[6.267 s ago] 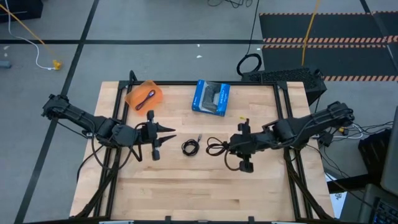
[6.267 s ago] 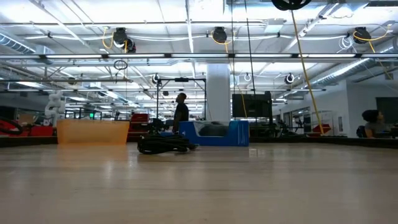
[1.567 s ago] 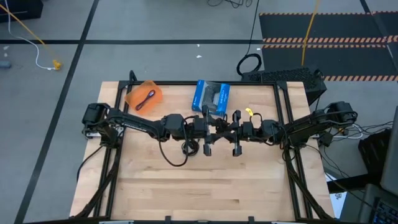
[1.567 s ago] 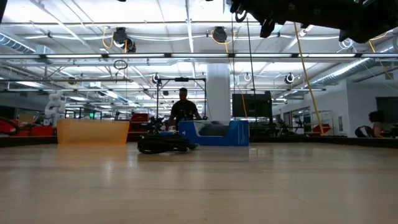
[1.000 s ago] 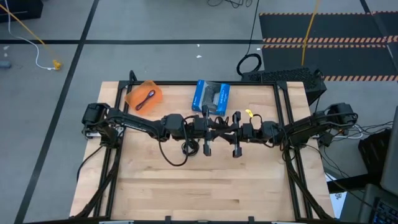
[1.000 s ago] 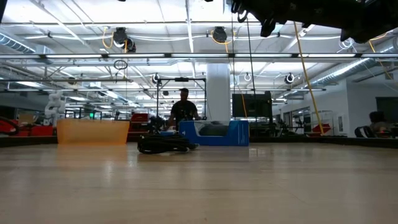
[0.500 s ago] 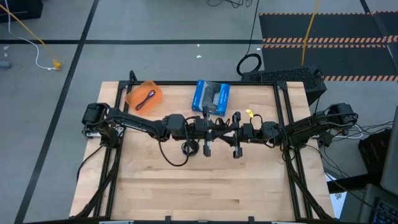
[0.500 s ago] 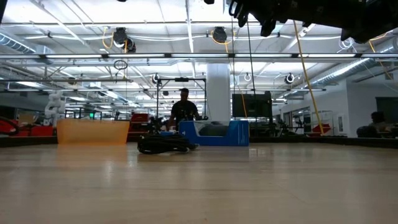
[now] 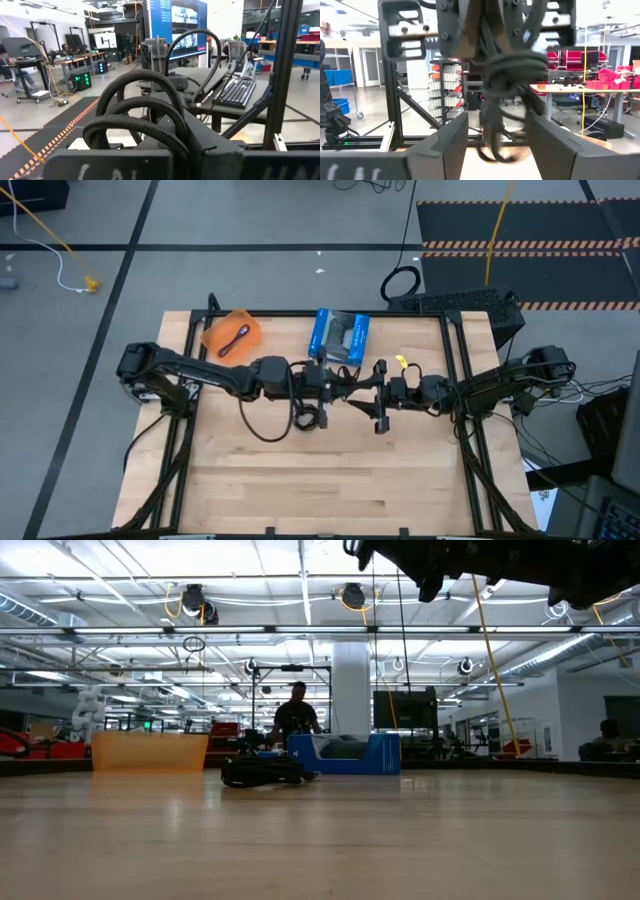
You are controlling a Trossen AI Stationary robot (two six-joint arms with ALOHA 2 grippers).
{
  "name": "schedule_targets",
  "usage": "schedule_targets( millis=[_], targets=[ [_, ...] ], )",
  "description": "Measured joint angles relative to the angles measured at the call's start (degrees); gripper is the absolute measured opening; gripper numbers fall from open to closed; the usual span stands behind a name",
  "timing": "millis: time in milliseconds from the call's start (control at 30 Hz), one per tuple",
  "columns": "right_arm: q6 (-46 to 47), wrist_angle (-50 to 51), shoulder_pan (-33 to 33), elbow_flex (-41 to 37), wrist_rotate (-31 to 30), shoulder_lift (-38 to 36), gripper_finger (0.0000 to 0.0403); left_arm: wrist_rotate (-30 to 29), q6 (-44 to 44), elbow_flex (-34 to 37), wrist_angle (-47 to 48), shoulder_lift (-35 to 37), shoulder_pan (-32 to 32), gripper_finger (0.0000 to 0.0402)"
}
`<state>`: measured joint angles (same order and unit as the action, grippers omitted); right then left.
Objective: Pick and place USB-C Cables
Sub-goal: Put the bottom black charger cable into the orange bin
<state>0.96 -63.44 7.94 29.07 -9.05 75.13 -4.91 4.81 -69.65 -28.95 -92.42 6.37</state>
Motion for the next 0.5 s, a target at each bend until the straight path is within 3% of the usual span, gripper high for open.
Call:
schedule_targets(
  millis=[500],
  targets=[
    [0.30,0.63,0.00,0.01,0.06,-0.24,0.0196,-2.27,2.33,0.09,16.50,9.71,0.15,0.0021]
  ],
)
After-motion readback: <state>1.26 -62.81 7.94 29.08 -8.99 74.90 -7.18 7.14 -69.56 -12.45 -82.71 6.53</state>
